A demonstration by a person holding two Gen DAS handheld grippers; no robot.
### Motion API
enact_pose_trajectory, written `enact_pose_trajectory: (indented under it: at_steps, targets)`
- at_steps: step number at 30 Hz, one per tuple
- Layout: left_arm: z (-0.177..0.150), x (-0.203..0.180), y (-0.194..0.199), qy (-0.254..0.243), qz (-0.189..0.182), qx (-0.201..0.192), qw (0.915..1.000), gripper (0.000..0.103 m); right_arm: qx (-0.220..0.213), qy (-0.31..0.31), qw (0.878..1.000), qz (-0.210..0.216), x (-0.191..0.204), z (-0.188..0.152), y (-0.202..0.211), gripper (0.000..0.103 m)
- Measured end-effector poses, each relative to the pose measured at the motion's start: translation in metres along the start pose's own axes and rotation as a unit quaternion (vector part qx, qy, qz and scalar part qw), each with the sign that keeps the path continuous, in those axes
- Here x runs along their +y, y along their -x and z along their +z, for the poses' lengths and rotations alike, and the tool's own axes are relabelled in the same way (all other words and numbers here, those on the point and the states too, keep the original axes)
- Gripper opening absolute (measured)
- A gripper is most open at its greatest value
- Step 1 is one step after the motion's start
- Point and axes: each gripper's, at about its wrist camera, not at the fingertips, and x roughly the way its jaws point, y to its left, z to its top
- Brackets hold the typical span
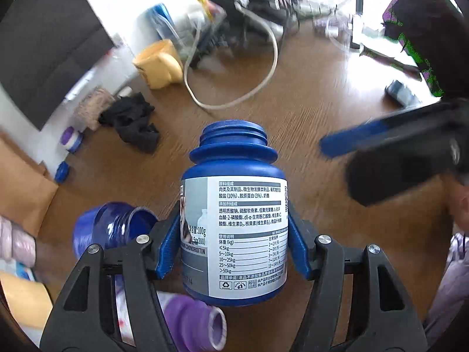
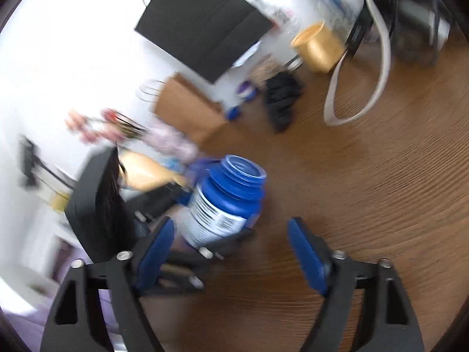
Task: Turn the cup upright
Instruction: 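Lower the upright bottle onto the table with the right gripper, then open the right gripper and withdraw from the standing bottle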
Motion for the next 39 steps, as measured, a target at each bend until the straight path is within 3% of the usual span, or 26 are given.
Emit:
enact_pose_trajectory:
  at_steps: [1, 3, 6, 7, 10, 12, 13, 14, 17, 19, 23, 24, 26, 30, 34, 36, 37, 39]
  targets:
    - [-0.004, -0.004, 0.007, 0.002, -0.006, -0.015, 0.9999, 0.060, 0.016, -0.019, 0.999, 0.029, -0.001, 0.002, -0.008, 0.084]
    - [-0.009, -0.008, 0.016, 0.010, -0.002, -0.041, 0.9991, 0.060, 0.035, -0.026, 0.998, 0.039, 0.002, 0.003, -0.022, 0.084]
    - [-0.013, -0.009, 0.024, 0.027, -0.005, -0.061, 0.9978, 0.060, 0.069, -0.002, 0.997, 0.036, 0.017, -0.001, -0.045, 0.082]
    - [-0.014, -0.008, 0.025, 0.033, 0.004, -0.063, 0.9974, 0.060, 0.070, 0.006, 0.997, 0.021, 0.021, -0.003, -0.049, 0.070]
    - [-0.019, 0.003, 0.022, 0.063, -0.011, -0.058, 0.9963, 0.060, 0.073, 0.033, 0.997, -0.006, 0.029, -0.005, -0.059, 0.070]
    - [-0.024, 0.013, 0.020, 0.084, -0.016, -0.046, 0.9953, 0.069, 0.073, 0.057, 0.995, -0.021, 0.035, -0.005, -0.063, 0.070]
    - [-0.028, 0.018, 0.019, 0.096, -0.010, -0.035, 0.9947, 0.085, 0.068, 0.071, 0.995, -0.034, 0.040, -0.003, -0.063, 0.070]
    - [-0.036, 0.025, 0.022, 0.114, -0.004, -0.031, 0.9929, 0.092, 0.058, 0.089, 0.993, -0.054, 0.045, 0.000, -0.062, 0.070]
    - [-0.066, 0.050, 0.037, 0.201, -0.012, -0.027, 0.9792, 0.093, 0.032, 0.169, 0.976, -0.132, 0.061, 0.007, -0.061, 0.070]
    - [-0.085, 0.065, 0.051, 0.250, -0.017, -0.045, 0.9671, 0.093, 0.018, 0.227, 0.956, -0.187, 0.074, 0.008, -0.066, 0.070]
    - [-0.120, 0.090, 0.083, 0.356, 0.100, -0.078, 0.9260, 0.101, 0.011, 0.311, 0.907, -0.284, 0.080, 0.001, -0.097, 0.070]
    - [-0.128, 0.095, 0.087, 0.378, 0.120, -0.085, 0.9139, 0.101, 0.013, 0.322, 0.898, -0.299, 0.078, -0.002, -0.104, 0.070]
    - [-0.139, 0.100, 0.088, 0.402, 0.141, -0.083, 0.9007, 0.102, 0.016, 0.334, 0.886, -0.321, 0.070, -0.009, -0.115, 0.070]
    - [-0.146, 0.102, 0.071, 0.401, 0.167, -0.050, 0.8992, 0.102, 0.019, 0.335, 0.878, -0.342, 0.058, -0.016, -0.126, 0.070]
    - [-0.152, 0.102, 0.068, 0.411, 0.177, -0.043, 0.8934, 0.102, 0.030, 0.316, 0.886, -0.338, 0.055, -0.013, -0.130, 0.070]
    - [-0.156, 0.100, 0.073, 0.422, 0.177, -0.048, 0.8879, 0.102, 0.022, 0.313, 0.887, -0.340, 0.060, -0.012, -0.127, 0.075]
    - [-0.159, 0.098, 0.080, 0.425, 0.178, -0.052, 0.8862, 0.102, 0.021, 0.308, 0.892, -0.331, 0.064, -0.011, -0.121, 0.081]
    - [-0.164, 0.094, 0.094, 0.427, 0.183, -0.060, 0.8834, 0.102, 0.016, 0.301, 0.899, -0.317, 0.072, -0.013, -0.113, 0.082]
